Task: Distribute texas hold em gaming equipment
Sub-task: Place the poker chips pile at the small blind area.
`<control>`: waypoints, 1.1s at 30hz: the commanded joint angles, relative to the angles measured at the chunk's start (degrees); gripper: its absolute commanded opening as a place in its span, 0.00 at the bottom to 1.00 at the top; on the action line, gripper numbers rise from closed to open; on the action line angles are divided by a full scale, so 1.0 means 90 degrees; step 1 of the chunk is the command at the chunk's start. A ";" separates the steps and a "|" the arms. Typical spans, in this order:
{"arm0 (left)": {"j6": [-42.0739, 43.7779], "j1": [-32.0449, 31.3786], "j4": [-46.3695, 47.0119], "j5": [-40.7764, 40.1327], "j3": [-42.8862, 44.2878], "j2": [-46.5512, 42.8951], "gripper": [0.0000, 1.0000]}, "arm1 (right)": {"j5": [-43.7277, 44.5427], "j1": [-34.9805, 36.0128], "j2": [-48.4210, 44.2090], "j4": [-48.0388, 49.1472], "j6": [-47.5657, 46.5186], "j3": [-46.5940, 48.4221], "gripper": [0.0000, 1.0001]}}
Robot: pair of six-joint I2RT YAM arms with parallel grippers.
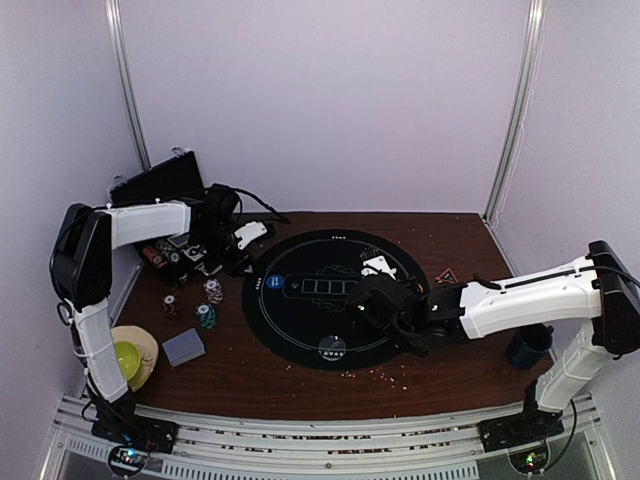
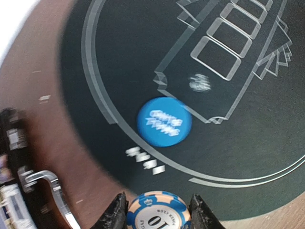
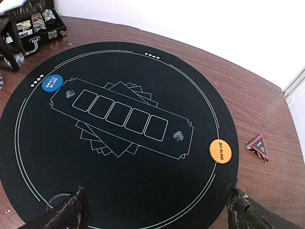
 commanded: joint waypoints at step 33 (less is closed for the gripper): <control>-0.0166 -0.0256 0.0466 -0.0411 0.0624 0.0977 0.30 | 0.0277 -0.0061 -0.0162 0.0025 0.0053 -0.0061 1.00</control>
